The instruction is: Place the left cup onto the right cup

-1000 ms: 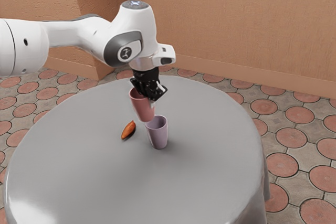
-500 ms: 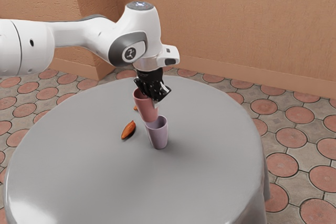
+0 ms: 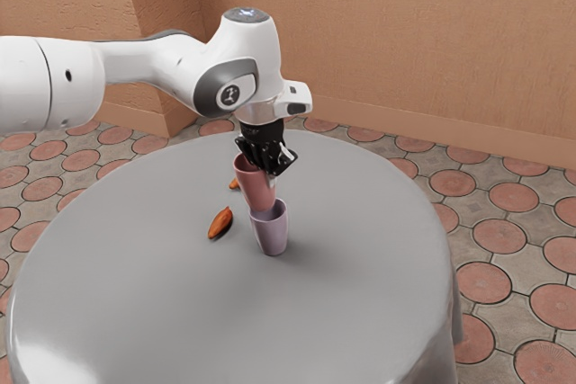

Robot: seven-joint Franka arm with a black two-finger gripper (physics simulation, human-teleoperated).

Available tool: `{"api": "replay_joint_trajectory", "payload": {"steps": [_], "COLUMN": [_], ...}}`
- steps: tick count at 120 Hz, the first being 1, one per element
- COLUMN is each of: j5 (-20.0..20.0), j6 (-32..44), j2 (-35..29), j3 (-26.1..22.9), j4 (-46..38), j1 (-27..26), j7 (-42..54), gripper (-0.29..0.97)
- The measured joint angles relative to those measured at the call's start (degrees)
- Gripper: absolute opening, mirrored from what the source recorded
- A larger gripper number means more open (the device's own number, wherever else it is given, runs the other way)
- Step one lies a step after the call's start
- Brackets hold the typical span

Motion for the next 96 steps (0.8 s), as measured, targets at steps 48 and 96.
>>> {"api": "replay_joint_trajectory", "payload": {"steps": [48,96], "j5": [0.18,0.83], "j6": [0.30,0.52], "j2": [2.77,4.75], "j3": [0.07,0.12], "j4": [1.61,3.00], "j1": [0.07,0.09], "j7": [-0.04,0.10], "gripper": [-0.10,-0.10]}}
